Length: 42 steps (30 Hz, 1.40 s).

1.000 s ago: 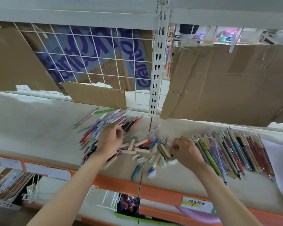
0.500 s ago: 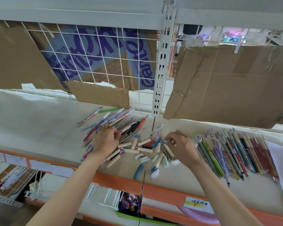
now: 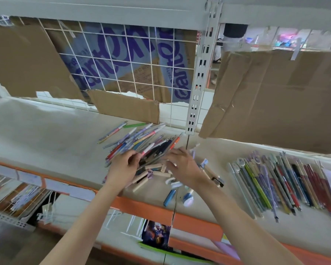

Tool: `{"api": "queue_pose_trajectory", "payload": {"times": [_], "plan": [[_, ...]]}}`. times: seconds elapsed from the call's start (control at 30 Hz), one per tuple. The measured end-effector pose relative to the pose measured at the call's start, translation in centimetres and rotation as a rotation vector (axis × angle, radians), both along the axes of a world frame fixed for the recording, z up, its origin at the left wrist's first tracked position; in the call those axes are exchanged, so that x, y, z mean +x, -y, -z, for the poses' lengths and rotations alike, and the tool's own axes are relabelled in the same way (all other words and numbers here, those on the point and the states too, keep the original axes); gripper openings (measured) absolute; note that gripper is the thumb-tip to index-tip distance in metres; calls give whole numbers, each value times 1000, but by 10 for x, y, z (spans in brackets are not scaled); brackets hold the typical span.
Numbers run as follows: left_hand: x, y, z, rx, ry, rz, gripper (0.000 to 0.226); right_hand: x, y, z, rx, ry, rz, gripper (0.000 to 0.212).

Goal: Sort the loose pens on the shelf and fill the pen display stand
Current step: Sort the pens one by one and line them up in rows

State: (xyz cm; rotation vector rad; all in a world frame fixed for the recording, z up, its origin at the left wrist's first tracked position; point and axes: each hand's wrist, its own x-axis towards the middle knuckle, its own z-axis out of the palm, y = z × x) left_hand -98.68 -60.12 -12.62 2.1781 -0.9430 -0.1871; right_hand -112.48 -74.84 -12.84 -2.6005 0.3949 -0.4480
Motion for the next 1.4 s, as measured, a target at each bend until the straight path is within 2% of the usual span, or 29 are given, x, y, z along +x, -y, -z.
{"api": "queue_pose_trajectory", "payload": {"times": [0.17, 0.23, 0.3, 0.37, 0.43, 0.47, 0.57, 0.73, 0.93, 1.03, 1.13, 1.2, 1.3, 1.4], "plan": [[-8, -8, 6, -12, -34, -22, 17, 19, -6, -3, -38, -311, 16, 20], [-11, -12, 6, -43, -76, -29, 15, 21, -4, -6, -49, -361, 21, 14], [-13, -18, 3, -70, -86, -27, 10, 18, 0, -7, 25, -288, 44, 9], [-15, -27, -2, -95, -102, -28, 4, 10, 4, -10, 218, -159, 53, 8], [-15, -34, -6, -118, -130, -39, 9, 2, 6, -15, 400, -56, 41, 6], [-15, -37, -8, -125, -144, -40, 12, -1, 7, -16, 428, -35, 43, 6], [-16, -38, -13, -118, -157, -29, 11, -2, 10, -18, 409, -29, 78, 10], [-17, -37, -16, -105, -150, 5, 13, 0, 6, -23, 402, 16, 69, 30], [-17, -36, -19, -101, -151, 54, 18, -5, 3, -31, 432, -9, -3, 21], [-23, -32, -19, -82, -137, 147, 24, -5, -1, -35, 584, -44, -65, 8], [-31, -24, -15, -73, -74, 119, 14, -6, -4, -37, 775, -69, -42, 3], [-38, -22, -12, -107, -3, 63, 7, -6, -2, -38, 839, -91, -14, 8], [-48, -21, -10, -199, 87, 71, 6, -9, 2, -39, 922, -87, -1, 22], [-49, -10, -17, -216, -55, 132, 9, -14, 5, -37, 1115, 27, 88, 24]]}}
